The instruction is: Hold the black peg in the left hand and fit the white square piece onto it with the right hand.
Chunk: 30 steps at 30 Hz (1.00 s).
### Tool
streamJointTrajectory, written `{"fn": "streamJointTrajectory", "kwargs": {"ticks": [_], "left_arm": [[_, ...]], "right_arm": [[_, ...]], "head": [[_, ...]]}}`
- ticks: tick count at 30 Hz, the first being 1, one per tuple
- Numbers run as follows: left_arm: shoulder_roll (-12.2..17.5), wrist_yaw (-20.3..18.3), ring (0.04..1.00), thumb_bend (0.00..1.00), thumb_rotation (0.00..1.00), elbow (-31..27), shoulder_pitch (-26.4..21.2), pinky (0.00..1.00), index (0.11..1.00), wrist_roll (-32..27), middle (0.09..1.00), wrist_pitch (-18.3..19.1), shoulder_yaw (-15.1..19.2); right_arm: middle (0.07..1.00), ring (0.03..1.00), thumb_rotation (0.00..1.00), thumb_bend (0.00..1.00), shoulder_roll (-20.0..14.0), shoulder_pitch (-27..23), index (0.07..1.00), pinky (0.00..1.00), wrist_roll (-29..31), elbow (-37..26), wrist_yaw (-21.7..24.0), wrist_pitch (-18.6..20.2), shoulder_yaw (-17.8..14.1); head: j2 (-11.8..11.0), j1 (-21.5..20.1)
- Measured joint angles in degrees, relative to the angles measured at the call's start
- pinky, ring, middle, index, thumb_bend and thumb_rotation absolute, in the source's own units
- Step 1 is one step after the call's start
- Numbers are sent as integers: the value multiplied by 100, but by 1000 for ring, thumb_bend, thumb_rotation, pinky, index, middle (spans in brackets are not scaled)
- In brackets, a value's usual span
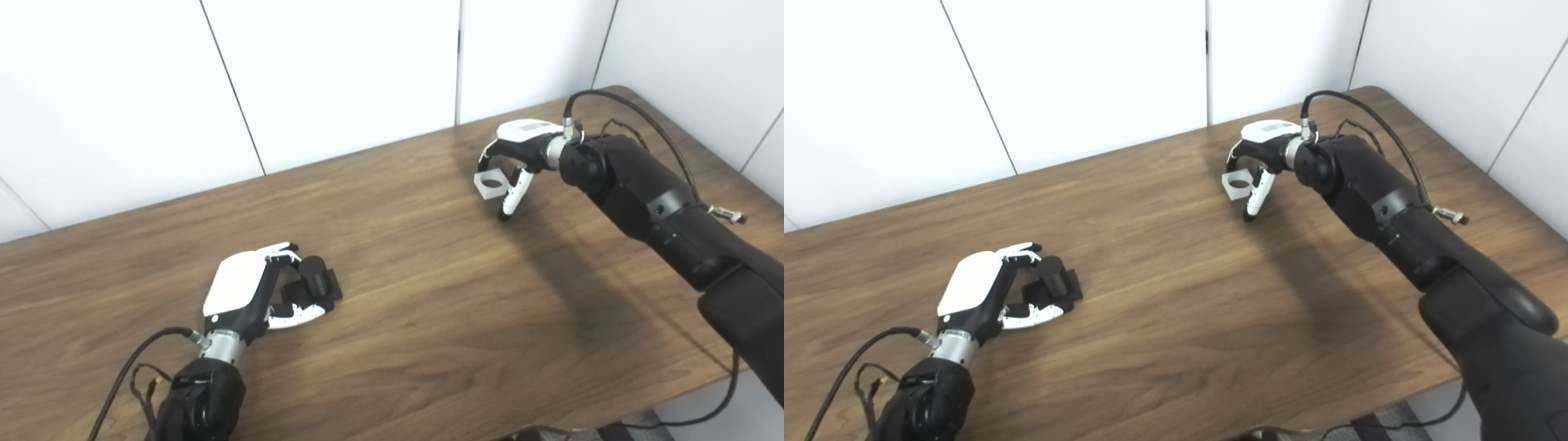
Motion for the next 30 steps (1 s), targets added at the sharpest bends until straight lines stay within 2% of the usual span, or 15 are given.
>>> {"fn": "streamJointTrajectory", "kwargs": {"ticks": [6, 9, 13, 17, 22, 23, 24, 30], "left_arm": [[16, -7, 843, 896, 325, -22, 19, 798, 529, 2, 837, 1, 23], [16, -7, 842, 896, 327, -28, 30, 800, 536, 2, 839, 1, 24], [16, -9, 843, 896, 328, -34, 36, 803, 535, 2, 838, 2, 24], [16, -9, 843, 897, 331, -35, 40, 797, 534, 2, 837, 1, 27], [17, -8, 841, 892, 334, -42, 42, 792, 532, 10, 835, 2, 30], [19, -8, 840, 890, 327, -43, 44, 793, 532, 10, 834, 2, 31], [20, -8, 839, 889, 321, -43, 46, 792, 533, 10, 833, 1, 32], [21, -7, 839, 890, 291, -43, 56, 784, 528, 9, 832, 2, 55]], "right_arm": [[899, 919, 256, 815, -1, -50, 778, 908, -1, 95, 1, -74, 5], [894, 909, 267, 821, -1, -72, 774, 881, -4, 145, -2, -117, 8], [885, 902, 248, 814, -2, -93, 759, 878, -14, 190, -17, -181, 11], [862, 873, 209, 795, -1, -92, 689, 835, -8, 225, -78, -220, 5], [841, 850, 172, 760, 1, -92, 630, 795, 48, 356, -369, -421, -4], [831, 842, 157, 643, 6, -92, 563, 794, 55, 378, -421, -448, -3], [823, 837, 148, 570, 11, -91, 522, 800, 62, 400, -466, -475, -3], [786, 823, 135, 517, 26, -84, 486, 822, 64, 508, -807, -645, 5]], "head": [[0, 0], [18, 0], [26, 0], [26, 0], [62, 9], [62, 9], [62, 9], [70, 0]]}}
